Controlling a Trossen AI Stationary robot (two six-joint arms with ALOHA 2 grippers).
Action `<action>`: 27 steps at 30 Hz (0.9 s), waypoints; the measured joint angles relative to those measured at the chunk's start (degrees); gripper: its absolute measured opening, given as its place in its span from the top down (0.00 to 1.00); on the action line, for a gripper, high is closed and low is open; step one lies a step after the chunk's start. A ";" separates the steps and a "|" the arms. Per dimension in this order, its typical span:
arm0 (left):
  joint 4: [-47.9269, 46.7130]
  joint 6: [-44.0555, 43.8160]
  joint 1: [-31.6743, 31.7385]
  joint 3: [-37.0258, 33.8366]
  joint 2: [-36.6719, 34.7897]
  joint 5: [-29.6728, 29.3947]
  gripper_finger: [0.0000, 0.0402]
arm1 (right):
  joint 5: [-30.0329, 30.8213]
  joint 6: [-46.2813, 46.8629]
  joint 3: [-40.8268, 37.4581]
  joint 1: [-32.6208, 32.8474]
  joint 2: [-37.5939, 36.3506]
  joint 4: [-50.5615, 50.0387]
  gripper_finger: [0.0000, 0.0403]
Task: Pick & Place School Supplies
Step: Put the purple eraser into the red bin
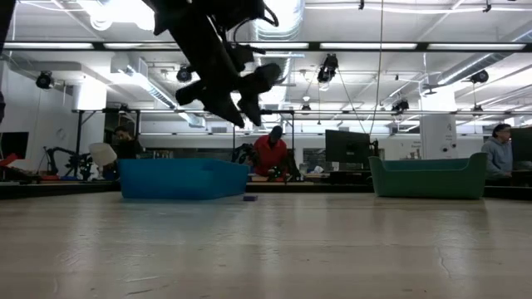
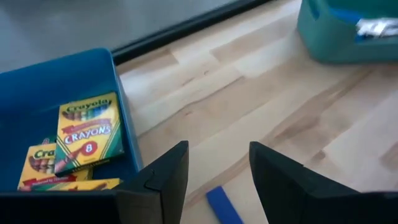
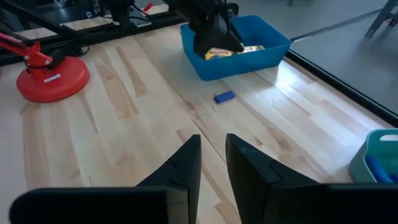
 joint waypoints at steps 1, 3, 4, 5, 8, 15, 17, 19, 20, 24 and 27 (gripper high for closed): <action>-0.08 0.01 0.00 0.00 0.66 0.11 0.57 | 0.00 0.01 -0.02 0.00 0.01 -0.03 0.83; 0.00 0.00 0.02 0.00 2.24 0.83 0.57 | 0.00 0.04 -0.02 0.00 0.02 -0.01 0.83; -0.03 0.00 0.02 0.00 2.95 1.17 0.57 | -0.03 0.07 -0.05 0.00 0.02 -0.02 0.83; -0.17 0.00 0.02 0.00 3.47 1.67 0.57 | -0.05 0.04 -0.10 0.00 0.02 -0.02 0.82; -0.23 -0.50 0.02 0.00 4.82 2.32 0.57 | -0.11 0.02 -0.24 0.00 0.02 -0.06 0.81; -0.04 -2.30 0.09 0.00 8.10 5.49 0.57 | -0.13 0.00 -0.44 -0.03 0.02 -0.14 0.81; 0.15 -2.71 0.09 0.00 9.19 5.82 0.57 | -0.14 0.00 -0.44 -0.03 0.02 -0.13 0.81; 0.42 -3.02 0.11 0.00 10.22 5.90 0.57 | -0.14 0.00 -0.46 -0.03 0.02 -0.13 0.82; 0.80 -3.12 0.11 0.00 10.62 5.90 0.57 | -0.16 0.00 -0.46 -0.03 0.02 -0.13 0.83; 1.45 -3.32 0.11 0.00 11.69 6.24 0.57 | -0.16 0.00 -0.46 -0.03 0.02 -0.11 0.84; 1.91 -3.66 0.11 0.00 12.43 6.40 0.57 | -0.18 0.00 -0.46 -0.03 0.02 -0.13 0.84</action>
